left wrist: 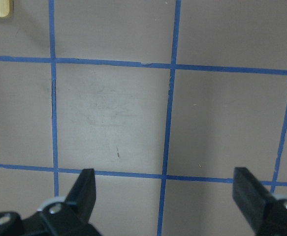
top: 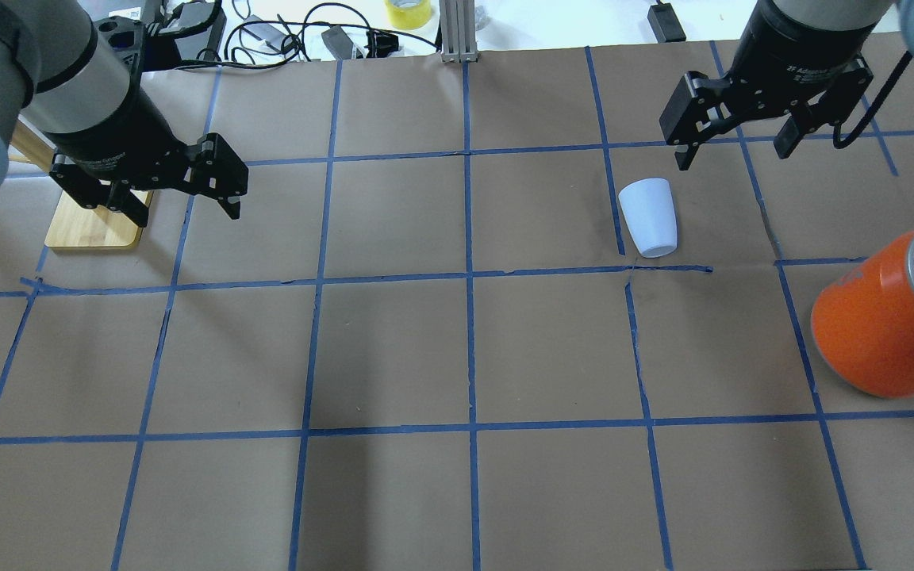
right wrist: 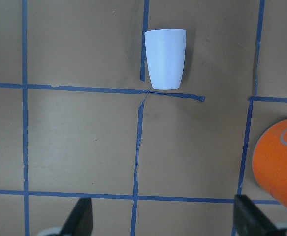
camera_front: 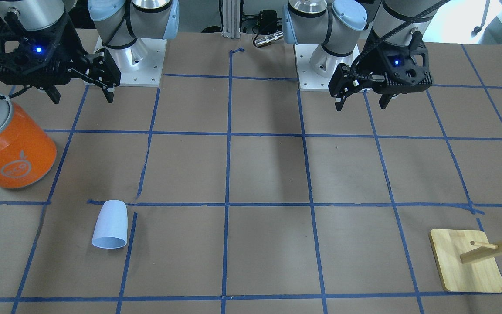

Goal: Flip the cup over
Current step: 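Lower the right gripper onto the upright white cup and close on it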

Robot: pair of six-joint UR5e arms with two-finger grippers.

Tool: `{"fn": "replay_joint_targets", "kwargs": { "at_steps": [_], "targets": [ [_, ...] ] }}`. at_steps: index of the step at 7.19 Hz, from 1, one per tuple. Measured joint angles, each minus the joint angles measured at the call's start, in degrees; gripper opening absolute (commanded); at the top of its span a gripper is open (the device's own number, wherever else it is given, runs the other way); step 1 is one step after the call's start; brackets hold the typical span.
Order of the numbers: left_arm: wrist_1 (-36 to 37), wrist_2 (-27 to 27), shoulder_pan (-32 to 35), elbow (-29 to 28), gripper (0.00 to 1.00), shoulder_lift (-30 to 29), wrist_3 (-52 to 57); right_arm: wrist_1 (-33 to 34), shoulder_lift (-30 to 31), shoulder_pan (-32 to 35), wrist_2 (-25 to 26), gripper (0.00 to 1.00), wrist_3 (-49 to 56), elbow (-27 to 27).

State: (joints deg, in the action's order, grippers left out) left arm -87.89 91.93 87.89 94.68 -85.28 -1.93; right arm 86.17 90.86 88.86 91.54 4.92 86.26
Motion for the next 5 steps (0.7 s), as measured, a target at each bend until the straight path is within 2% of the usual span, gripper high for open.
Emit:
{"fn": "replay_joint_targets", "kwargs": {
  "at_steps": [5],
  "targets": [
    [-0.01,0.26,-0.01,0.10,1.00,-0.01,0.02,0.18,-0.28,-0.28,-0.55,1.00,1.21,0.36]
  ]
}}
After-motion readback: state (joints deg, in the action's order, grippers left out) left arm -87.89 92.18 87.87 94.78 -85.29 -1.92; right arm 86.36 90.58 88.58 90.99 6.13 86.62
